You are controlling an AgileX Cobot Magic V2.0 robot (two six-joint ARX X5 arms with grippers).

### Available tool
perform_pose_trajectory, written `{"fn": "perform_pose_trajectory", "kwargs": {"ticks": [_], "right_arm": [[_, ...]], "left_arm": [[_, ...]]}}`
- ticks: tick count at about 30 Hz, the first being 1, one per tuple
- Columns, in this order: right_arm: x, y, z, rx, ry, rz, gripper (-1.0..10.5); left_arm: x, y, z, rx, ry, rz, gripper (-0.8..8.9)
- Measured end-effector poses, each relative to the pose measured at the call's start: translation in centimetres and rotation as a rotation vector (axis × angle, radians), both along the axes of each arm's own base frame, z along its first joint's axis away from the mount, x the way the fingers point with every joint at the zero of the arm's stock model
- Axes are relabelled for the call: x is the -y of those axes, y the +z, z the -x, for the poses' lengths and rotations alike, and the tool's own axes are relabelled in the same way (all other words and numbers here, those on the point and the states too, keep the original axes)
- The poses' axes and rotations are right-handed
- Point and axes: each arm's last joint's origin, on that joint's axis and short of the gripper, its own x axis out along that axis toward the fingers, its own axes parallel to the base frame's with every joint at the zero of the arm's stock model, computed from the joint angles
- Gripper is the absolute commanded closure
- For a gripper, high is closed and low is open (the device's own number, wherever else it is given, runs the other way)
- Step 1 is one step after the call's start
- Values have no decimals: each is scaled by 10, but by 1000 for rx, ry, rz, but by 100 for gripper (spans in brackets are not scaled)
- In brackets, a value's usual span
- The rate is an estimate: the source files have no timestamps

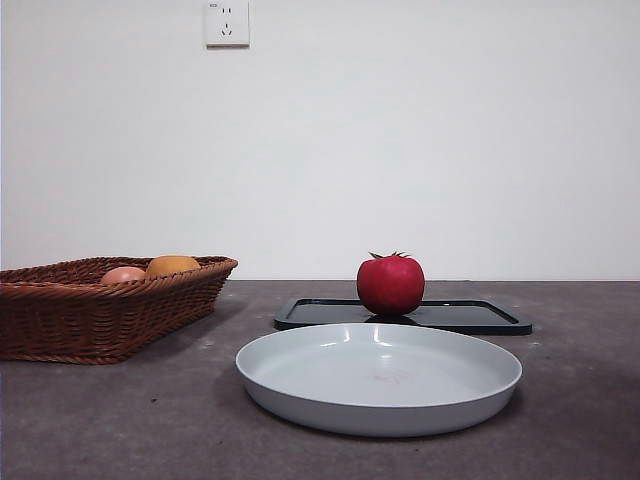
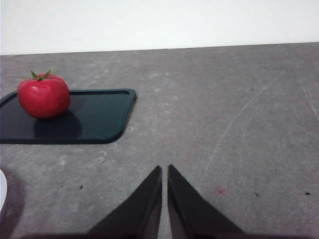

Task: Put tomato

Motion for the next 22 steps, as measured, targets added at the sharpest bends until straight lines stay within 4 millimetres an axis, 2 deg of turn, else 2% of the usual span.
{"fn": "perform_pose_trajectory", "kwargs": {"ticks": [22], "right_arm": [[0, 0, 0, 3, 0, -8, 938]], "left_arm": [[0, 0, 0, 0, 0, 0, 806]]}}
